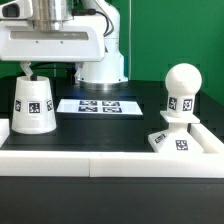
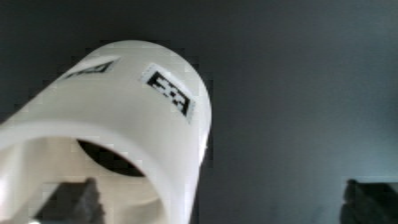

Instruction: Assemble lamp

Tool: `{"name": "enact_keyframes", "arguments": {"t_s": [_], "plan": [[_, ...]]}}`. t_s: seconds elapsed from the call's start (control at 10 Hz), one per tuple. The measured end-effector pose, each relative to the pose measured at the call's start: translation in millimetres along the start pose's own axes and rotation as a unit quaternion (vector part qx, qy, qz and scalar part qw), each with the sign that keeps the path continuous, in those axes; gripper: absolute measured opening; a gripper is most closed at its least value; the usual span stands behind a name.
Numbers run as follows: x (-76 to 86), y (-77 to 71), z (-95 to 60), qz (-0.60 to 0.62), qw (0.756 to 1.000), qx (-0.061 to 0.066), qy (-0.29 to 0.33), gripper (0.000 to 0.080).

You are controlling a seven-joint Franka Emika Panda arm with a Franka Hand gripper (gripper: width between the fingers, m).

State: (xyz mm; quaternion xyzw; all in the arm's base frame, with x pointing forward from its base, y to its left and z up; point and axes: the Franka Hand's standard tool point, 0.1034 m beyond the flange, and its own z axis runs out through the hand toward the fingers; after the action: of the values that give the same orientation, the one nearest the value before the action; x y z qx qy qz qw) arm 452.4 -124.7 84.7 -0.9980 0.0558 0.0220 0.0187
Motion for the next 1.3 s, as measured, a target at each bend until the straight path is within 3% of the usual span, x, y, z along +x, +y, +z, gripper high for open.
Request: {"name": "enact_keyframes", "arguments": {"t_s": [0.1,0.3,0.4,0.5,0.6,0.8,0.9,1.1,1.2,1.3], "plan": [[-0.2,0.2,1.6,0.000,1.000,-0.001,-0.002,0.0574],[-2.0,-0.1,8.2,-0.002,1.000,-0.003,-0.007,0.0301],[-1.5,-2.1,8.8,-0.003,1.000,-0.003,-0.008,0.0107],[-0.3,-4.7,8.3,-0.006,1.000,-0.003,-0.007,0.0107],[1.5,-10.4,6.6,-0.003,1.000,-0.003,-0.006,0.0043],[2.4,-36.6,1.0,0.018,1.000,0.005,-0.011,0.0044],[2.0,-57.5,-6.9,0.036,0.999,0.012,-0.017,0.0043],[3.6,-98.2,-30.8,0.076,0.996,0.028,-0.033,0.0043],[11.0,-121.2,-54.3,0.086,0.995,0.039,-0.041,0.0044],[23.1,-133.6,-76.8,0.093,0.994,0.047,-0.040,0.0044]]}}
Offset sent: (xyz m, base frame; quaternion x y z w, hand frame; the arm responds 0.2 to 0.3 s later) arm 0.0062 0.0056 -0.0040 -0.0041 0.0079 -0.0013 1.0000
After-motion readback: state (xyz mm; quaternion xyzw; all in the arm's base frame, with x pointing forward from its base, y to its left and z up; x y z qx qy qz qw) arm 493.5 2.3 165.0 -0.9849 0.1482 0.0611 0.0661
